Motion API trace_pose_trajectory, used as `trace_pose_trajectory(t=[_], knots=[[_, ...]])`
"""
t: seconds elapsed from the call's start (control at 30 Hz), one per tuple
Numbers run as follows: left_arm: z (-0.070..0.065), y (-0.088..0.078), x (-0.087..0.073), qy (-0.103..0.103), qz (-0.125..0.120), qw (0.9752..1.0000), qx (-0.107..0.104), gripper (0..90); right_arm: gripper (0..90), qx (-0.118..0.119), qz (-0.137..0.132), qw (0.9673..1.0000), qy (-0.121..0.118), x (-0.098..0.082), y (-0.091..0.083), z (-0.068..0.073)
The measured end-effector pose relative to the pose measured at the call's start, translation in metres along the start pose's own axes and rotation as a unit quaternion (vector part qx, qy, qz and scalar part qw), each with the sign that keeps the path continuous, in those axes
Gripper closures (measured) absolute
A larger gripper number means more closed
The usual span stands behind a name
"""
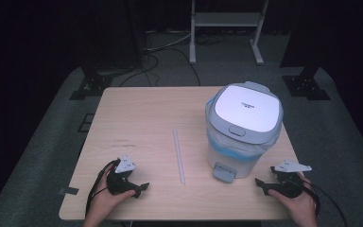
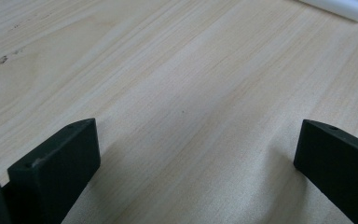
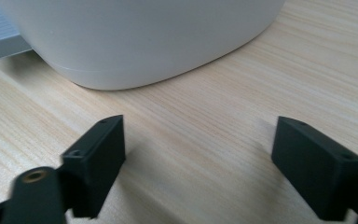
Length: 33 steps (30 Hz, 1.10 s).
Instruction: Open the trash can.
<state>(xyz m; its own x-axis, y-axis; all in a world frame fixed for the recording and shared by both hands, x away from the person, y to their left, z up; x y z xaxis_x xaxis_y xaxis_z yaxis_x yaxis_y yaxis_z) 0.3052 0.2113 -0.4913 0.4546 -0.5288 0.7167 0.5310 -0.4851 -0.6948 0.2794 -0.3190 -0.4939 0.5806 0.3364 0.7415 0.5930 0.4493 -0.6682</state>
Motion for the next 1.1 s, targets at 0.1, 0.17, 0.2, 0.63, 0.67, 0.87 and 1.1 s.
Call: trace_pose_trajectory(t=[0.1, 0.17, 0.2, 0.63, 0.67, 0.87, 1.1], knots=[[0.0, 0.0, 0.0, 0.0, 0.0, 1.0, 0.0, 0.0, 26.5, 0.0, -0.007, 1.0, -0.001, -0.001, -0.002, 0.0], [0.0, 0.0, 0.0, 0.0, 0.0, 1.0, 0.001, 0.0, 35.0, 0.0, -0.011, 0.9999, 0.0, -0.002, -0.003, 0.0], [0.0, 0.0, 0.0, -0.002, 0.0, 1.0, 0.002, 0.0, 41.3, 0.004, -0.015, 0.9999, 0.0, -0.003, -0.005, 0.0], [0.0, 0.0, 0.0, -0.004, 0.0, 1.0, 0.005, 0.0, 70.8, 0.024, -0.044, 0.9987, 0.005, -0.003, -0.022, 0.007], [0.0, 0.0, 0.0, -0.004, 0.0, 1.0, 0.005, 0.0, 75.6, 0.031, -0.047, 0.9984, 0.006, -0.003, -0.024, 0.01], [0.0, 0.0, 0.0, -0.005, 0.001, 1.0, 0.005, 0.0, 88.3, 0.059, -0.052, 0.9969, 0.0, -0.002, -0.027, 0.016], [0.0, 0.0, 0.0, -0.005, 0.001, 1.0, 0.006, 0.0, 89.8, 0.088, -0.063, 0.9941, -0.009, 0.004, -0.025, 0.028]])
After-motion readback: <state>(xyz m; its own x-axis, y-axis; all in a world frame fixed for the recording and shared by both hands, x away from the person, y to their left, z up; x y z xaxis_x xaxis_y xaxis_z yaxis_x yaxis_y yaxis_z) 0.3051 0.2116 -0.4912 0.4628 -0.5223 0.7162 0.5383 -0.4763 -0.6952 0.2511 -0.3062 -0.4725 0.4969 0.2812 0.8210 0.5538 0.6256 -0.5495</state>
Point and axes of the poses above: each handheld gripper's, and its own axes: y roughly forward along the jaws, x roughly out of its top, z roughly to its left, the point moved 1 cm from there along y, roughly forward along the jaws, and after that the axes turned 4 degrees about x, right-handed, at the moved point
